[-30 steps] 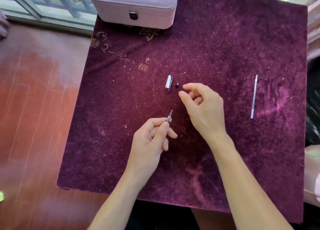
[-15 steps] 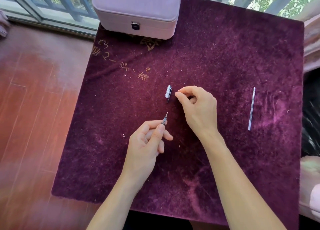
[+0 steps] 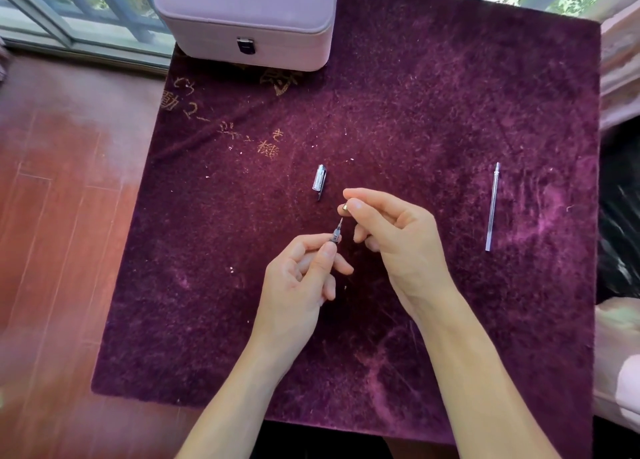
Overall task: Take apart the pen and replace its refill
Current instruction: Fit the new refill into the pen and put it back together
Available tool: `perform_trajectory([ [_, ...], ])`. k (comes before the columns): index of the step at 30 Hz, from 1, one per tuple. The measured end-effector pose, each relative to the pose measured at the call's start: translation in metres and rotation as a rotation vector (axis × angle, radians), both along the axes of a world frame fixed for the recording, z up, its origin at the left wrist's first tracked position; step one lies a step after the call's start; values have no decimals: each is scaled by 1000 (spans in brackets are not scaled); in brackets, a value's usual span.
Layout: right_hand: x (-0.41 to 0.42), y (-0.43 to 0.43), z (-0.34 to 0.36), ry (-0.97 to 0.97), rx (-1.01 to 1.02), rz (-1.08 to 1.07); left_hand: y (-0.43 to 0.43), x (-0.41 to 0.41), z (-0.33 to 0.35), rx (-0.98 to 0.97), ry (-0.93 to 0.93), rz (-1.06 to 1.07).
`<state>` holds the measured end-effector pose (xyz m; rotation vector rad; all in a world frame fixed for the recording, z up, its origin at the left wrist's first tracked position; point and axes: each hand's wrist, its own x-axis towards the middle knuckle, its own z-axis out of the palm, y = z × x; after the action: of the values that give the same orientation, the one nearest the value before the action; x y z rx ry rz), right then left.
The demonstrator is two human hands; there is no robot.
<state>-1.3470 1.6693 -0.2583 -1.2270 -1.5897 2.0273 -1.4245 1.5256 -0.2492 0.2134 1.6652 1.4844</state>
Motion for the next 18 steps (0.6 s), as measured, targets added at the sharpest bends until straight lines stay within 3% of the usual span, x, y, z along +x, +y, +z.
perform_trajectory([
  [18,25,-7,3,14,-17,29,2,12,0,19,-13,-33],
])
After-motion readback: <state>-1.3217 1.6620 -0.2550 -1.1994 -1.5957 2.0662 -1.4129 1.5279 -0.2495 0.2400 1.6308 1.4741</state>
